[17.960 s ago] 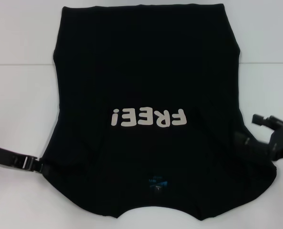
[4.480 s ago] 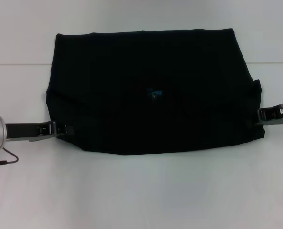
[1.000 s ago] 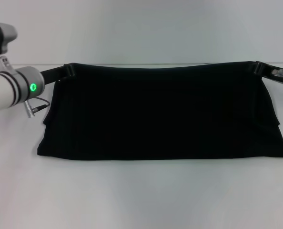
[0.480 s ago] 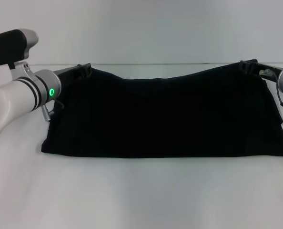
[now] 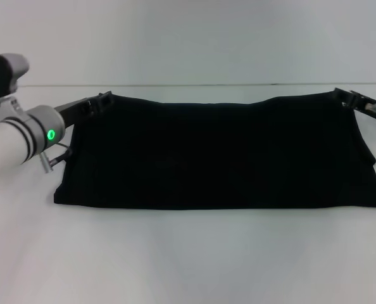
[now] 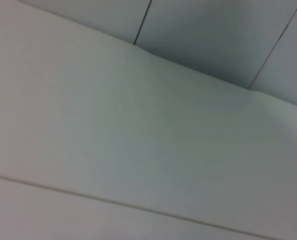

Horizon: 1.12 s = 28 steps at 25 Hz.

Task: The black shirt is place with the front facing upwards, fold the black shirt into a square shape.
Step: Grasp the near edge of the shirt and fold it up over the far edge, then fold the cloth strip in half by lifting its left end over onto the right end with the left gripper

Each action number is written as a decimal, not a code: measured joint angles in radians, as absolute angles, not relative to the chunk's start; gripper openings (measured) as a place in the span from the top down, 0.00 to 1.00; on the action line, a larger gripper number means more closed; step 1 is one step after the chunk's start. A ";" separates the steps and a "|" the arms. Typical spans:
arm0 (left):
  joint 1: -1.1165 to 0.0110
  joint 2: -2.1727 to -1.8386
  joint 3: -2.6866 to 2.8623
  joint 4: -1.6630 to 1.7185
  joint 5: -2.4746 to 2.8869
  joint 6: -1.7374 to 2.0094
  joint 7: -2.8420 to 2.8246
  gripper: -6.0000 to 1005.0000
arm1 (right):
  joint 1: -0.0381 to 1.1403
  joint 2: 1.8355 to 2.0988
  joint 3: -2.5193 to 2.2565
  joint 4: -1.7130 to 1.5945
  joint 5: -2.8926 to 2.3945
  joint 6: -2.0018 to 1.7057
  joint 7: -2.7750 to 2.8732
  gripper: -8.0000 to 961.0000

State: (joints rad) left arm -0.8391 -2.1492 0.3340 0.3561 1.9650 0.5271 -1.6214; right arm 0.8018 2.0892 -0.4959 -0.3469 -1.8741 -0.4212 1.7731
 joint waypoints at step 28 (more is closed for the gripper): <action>-0.435 -1.948 0.368 0.465 2.137 1.426 -2.434 0.14 | 0.555 2.095 -0.658 -0.321 -1.800 -1.313 0.845 0.04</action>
